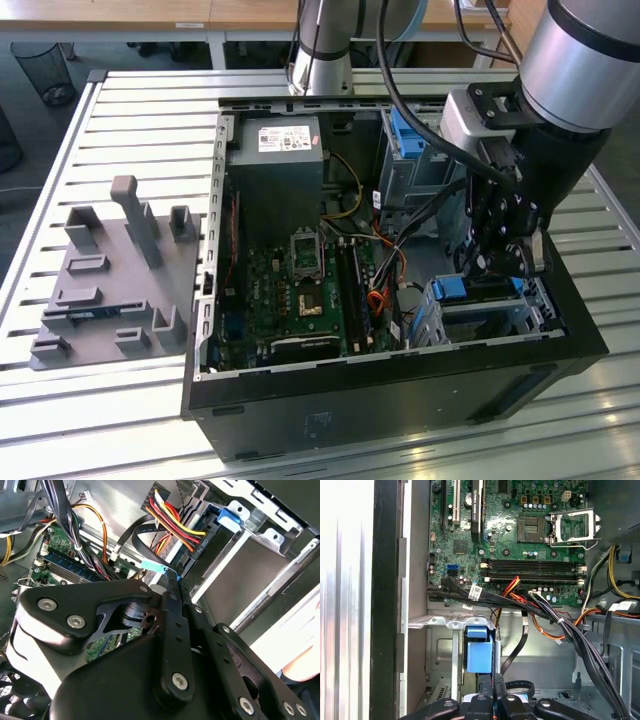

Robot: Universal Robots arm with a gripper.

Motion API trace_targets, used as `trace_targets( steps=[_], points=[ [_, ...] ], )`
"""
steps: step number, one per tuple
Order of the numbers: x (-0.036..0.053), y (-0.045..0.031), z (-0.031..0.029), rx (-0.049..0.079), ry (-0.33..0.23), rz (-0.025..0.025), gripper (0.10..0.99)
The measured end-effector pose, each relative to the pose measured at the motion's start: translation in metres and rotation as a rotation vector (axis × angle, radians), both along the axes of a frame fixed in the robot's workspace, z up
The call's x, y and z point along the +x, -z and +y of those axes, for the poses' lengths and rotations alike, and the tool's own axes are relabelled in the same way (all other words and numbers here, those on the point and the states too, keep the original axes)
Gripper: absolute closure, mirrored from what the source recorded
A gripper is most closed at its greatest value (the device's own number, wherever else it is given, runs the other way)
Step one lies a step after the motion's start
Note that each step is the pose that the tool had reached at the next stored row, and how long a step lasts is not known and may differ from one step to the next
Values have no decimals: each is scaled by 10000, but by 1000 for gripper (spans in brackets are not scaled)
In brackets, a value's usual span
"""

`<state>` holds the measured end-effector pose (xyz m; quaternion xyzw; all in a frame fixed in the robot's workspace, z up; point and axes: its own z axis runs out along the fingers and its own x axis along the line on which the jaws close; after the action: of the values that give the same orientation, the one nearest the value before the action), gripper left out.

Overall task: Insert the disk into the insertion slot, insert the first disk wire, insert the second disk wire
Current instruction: 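Insert the second disk wire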

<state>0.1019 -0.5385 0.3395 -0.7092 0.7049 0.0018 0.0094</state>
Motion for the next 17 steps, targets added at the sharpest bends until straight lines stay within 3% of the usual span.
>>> trace_targets(
  steps=[17],
  points=[
    [49,32,-9,0,0,0,949]
  ],
)
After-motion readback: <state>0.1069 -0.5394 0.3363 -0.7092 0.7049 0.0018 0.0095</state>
